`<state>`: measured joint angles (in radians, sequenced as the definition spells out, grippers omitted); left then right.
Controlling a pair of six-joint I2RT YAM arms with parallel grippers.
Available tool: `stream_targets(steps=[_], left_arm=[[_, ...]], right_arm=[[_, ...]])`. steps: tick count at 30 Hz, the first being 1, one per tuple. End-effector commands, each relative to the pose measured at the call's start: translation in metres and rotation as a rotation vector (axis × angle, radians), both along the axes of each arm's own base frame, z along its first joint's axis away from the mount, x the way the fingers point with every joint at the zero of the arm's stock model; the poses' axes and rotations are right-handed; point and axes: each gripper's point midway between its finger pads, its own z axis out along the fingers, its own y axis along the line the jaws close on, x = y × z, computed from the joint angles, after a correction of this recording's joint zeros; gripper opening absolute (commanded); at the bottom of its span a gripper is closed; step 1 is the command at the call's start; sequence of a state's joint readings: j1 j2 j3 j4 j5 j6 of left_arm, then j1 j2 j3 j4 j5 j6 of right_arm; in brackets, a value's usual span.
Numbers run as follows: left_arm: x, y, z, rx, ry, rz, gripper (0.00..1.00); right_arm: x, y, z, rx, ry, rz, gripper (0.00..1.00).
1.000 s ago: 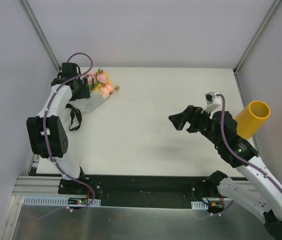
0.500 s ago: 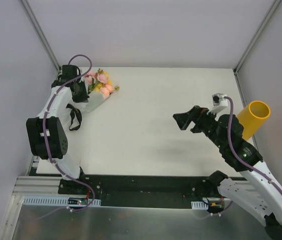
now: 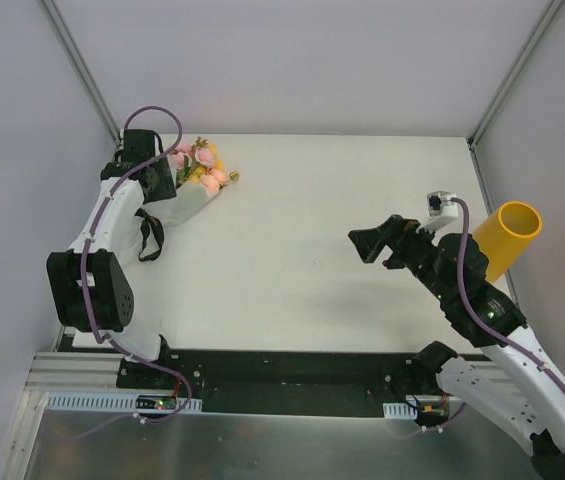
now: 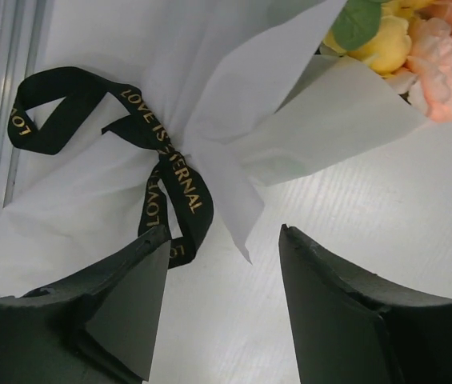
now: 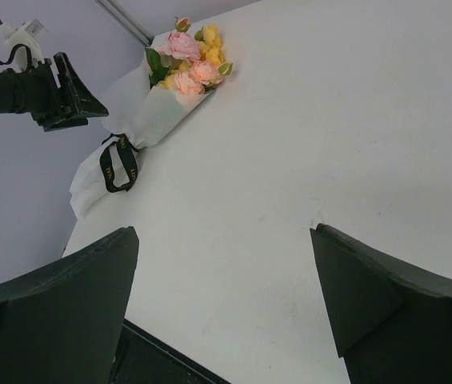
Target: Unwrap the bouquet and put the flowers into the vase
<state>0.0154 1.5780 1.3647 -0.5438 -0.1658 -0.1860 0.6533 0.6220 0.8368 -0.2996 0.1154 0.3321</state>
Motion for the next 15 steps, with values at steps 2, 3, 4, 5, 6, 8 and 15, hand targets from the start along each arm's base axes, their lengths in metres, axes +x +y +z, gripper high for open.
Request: stream_targets(steps=[2,3,4,5,6,8,15], left_arm=[[0.008,0.023,-0.008,0.091,0.052,0.031,0.62],[0.011,0.023,-0.011,0.085,0.060,0.031,0.62],[0.014,0.022,-0.016,0.081,0.070,0.032,0.62],[0.018,0.023,-0.024,0.082,0.091,0.034,0.61],[0.021,0.023,-0.027,0.083,0.100,0.038,0.59],[0.025,0.024,-0.034,0.082,0.117,0.044,0.53],[0.016,0.002,-0.041,-0.040,0.135,0.039,0.00]], right_arm=[[0.001,0.002,0.011,0.034,-0.041,0.002,0.99],[0.002,0.002,0.012,0.034,-0.042,0.000,0.99],[0.002,0.002,0.012,0.032,-0.044,0.001,1.00],[0.002,0.002,0.012,0.031,-0.045,0.001,0.99],[0.002,0.002,0.011,0.027,-0.045,0.003,0.99],[0.002,0.003,0.011,0.025,-0.046,0.005,0.99],[0.004,-0.002,0.008,0.014,-0.049,-0.019,0.99]])
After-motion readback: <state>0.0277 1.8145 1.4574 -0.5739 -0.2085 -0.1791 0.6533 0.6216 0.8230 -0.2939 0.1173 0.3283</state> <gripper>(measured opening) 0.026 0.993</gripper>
